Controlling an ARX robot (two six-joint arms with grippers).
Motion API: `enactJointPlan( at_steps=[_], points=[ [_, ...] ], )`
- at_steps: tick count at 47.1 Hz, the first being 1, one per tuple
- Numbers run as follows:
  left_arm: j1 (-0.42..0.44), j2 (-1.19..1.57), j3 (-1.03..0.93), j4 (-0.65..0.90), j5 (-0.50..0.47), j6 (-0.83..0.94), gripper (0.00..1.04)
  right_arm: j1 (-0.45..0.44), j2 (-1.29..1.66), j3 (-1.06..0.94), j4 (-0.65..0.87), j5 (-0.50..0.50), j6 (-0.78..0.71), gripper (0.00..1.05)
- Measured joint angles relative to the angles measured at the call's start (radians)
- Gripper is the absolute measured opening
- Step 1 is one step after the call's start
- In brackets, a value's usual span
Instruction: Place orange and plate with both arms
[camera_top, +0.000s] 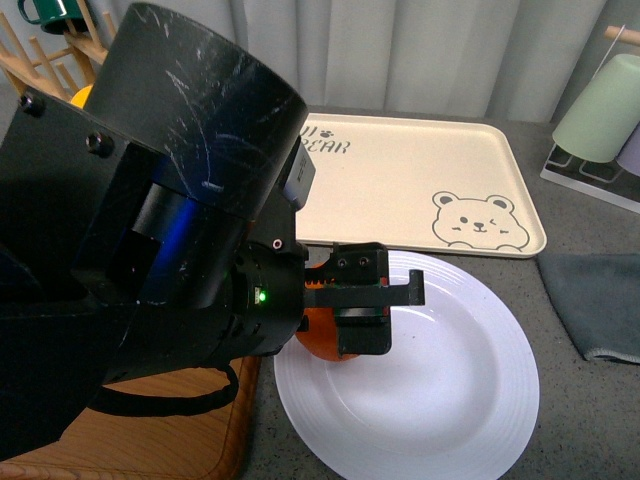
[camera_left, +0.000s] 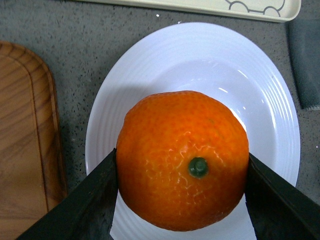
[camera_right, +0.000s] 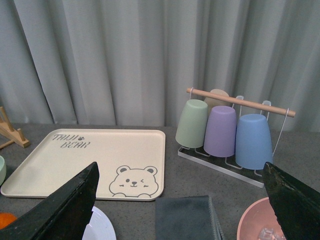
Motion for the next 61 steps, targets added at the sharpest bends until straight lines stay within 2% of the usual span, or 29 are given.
enactJointPlan(
  at_steps=[11, 33, 45, 53, 61],
  points=[
    [-0.011, 0.032, 0.001, 0.003, 0.03, -0.07, 0.64, 0.0, 0.0, 0.0, 0.0, 0.0, 0.0, 0.96],
    [-0.029, 0.048, 0.002, 0.008, 0.026, -0.083, 0.65, 0.0, 0.0, 0.0, 0.0, 0.0, 0.0, 0.96],
    [-0.024, 0.047, 0.004, 0.014, 0.025, -0.092, 1.0, 0.0, 0.0, 0.0, 0.0, 0.0, 0.0, 0.96],
    [-0.003, 0.005, 0.004, 0.014, 0.024, -0.104, 0.98, 0.0, 0.0, 0.0, 0.0, 0.0, 0.0, 0.96],
    [0.064, -0.112, -0.015, 0.002, -0.002, -0.094, 0.98, 0.0, 0.0, 0.0, 0.0, 0.0, 0.0, 0.96]
  ],
)
